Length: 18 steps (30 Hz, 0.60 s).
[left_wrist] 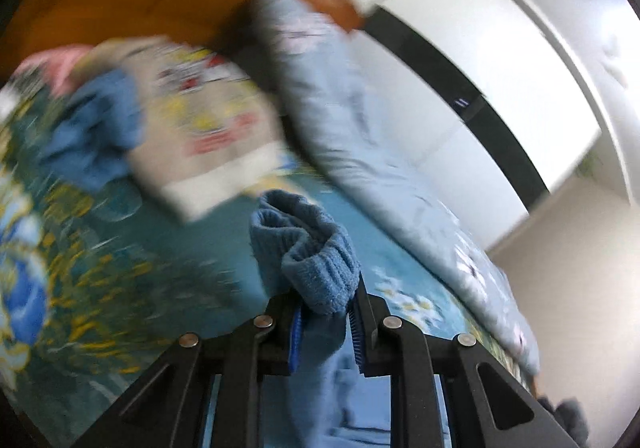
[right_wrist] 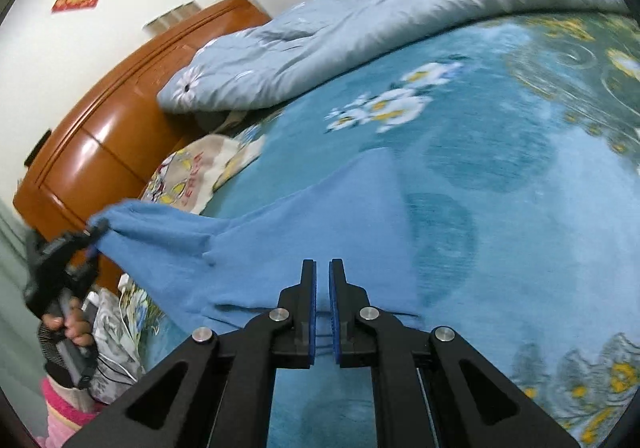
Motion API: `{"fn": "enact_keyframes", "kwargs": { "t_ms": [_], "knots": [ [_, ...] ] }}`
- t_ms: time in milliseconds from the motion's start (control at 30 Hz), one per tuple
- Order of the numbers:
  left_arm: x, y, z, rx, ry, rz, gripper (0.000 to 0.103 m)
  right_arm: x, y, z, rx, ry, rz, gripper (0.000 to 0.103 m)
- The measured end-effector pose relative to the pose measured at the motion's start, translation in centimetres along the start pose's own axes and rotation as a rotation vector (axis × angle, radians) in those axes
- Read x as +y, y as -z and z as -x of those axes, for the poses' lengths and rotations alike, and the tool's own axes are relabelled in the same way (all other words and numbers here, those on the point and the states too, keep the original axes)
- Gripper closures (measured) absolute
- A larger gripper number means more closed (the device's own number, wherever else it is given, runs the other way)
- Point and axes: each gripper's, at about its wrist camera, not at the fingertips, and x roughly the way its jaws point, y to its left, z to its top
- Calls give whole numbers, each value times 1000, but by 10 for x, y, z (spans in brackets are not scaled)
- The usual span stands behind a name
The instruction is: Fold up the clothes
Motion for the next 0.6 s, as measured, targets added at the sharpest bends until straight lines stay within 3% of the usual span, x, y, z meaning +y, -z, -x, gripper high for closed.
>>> {"fn": "enact_keyframes", "kwargs": {
  "t_ms": [133,300,600],
  "knots": [
    [-66,13,-24,52,75,-137,82,-18,2,7,-9,-3,-35,97],
    [-113,60,-76,213,122,-223,82,-34,6,15,-16,-4,-63,97],
    [-143,155,-135,464,56,-362,82,-57,12,24,-21,17,-114,97]
  ]
}}
